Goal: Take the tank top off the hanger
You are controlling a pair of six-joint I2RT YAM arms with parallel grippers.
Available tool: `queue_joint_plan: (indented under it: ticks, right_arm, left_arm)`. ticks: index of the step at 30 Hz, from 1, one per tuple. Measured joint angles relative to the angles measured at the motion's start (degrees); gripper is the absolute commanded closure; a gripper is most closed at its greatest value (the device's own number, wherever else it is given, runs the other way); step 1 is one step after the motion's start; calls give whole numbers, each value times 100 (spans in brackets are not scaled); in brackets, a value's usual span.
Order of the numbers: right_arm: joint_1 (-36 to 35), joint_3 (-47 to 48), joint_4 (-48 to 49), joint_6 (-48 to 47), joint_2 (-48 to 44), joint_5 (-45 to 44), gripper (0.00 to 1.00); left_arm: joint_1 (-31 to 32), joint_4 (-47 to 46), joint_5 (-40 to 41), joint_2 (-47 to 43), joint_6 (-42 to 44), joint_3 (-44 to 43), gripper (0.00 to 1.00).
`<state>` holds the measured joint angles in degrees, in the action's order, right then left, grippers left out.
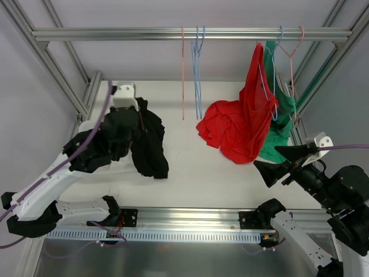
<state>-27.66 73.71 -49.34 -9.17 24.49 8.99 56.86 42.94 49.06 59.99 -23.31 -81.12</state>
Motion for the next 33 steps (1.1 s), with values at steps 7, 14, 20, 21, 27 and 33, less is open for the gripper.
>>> queue_joint_plan:
  ticks: [7, 14, 20, 21, 27, 33]
  right_arm:
    - [0, 11, 149, -9, 199, 7, 1]
    - [0, 4, 352, -7, 313, 48, 1]
    - [0, -70, 396, -13, 317, 48, 1]
    - [0, -92, 407, -20, 319, 48, 0]
    - [0, -225, 455, -59, 393, 52, 0]
    - [0, -573, 745, -48, 525, 138, 1]
  left_arm:
    - [-1283, -42, -367, 461, 942, -2236, 100]
    - [-2684, -199, -1182, 1115, 1143, -2564, 100]
    - [-3034, -192, -1620, 846, 245, -291, 100]
    - [-3034, -181, -1641, 763, 72, 63, 100]
    - [-3032, 48, -1506, -382, -1163, 1888, 100]
    - [-3075, -37, -874, -1102, -2076, 2396, 100]
